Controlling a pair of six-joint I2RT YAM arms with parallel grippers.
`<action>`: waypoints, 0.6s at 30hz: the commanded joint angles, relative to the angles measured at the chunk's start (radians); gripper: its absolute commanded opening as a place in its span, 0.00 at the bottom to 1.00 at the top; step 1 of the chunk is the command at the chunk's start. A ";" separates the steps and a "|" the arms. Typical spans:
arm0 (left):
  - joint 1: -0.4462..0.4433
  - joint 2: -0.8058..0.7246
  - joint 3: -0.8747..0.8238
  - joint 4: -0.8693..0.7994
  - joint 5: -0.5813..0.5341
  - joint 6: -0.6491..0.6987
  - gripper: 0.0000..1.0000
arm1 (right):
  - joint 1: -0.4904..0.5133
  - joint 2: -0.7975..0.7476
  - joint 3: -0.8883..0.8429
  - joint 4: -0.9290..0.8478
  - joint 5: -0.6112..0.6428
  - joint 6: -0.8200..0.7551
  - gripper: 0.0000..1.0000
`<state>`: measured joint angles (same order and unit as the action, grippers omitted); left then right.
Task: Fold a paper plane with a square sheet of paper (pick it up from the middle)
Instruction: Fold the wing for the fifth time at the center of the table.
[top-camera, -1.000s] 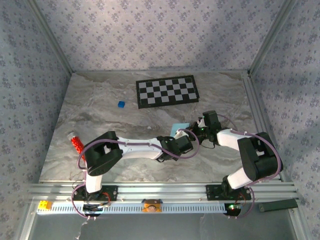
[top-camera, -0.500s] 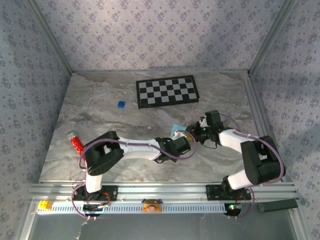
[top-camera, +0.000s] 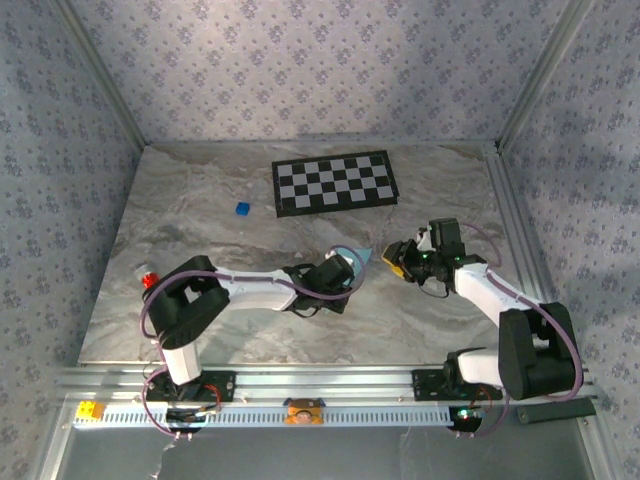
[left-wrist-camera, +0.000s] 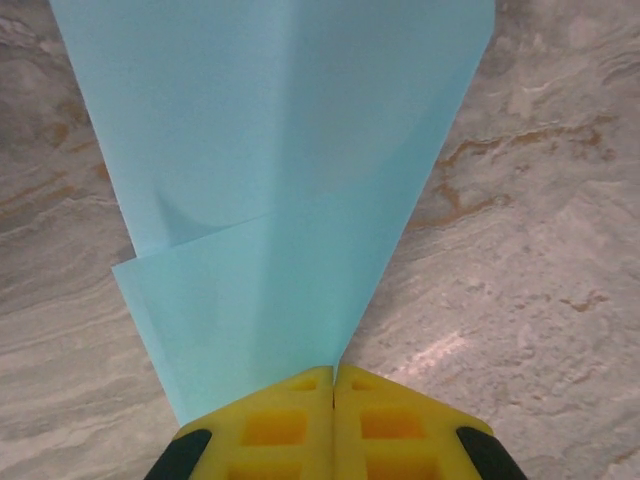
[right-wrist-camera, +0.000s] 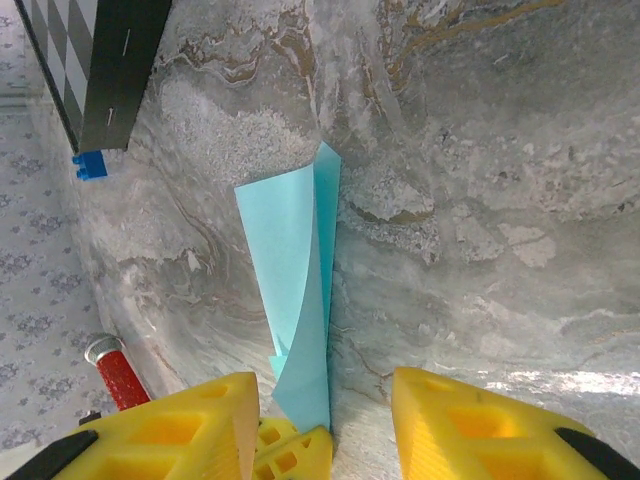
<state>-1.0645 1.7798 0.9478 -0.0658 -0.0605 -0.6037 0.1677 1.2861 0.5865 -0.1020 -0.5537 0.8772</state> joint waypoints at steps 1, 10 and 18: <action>0.026 -0.034 -0.035 0.112 0.130 -0.049 0.00 | -0.005 -0.023 -0.016 -0.007 -0.013 -0.024 0.40; 0.111 -0.030 -0.131 0.339 0.322 -0.148 0.00 | -0.006 -0.074 -0.043 0.022 0.004 -0.034 0.37; 0.129 0.020 -0.154 0.499 0.440 -0.175 0.00 | 0.021 -0.143 -0.104 0.129 0.076 -0.044 0.35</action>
<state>-0.9466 1.7767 0.7864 0.3298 0.2897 -0.7544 0.1753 1.1801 0.5087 -0.0360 -0.5220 0.8589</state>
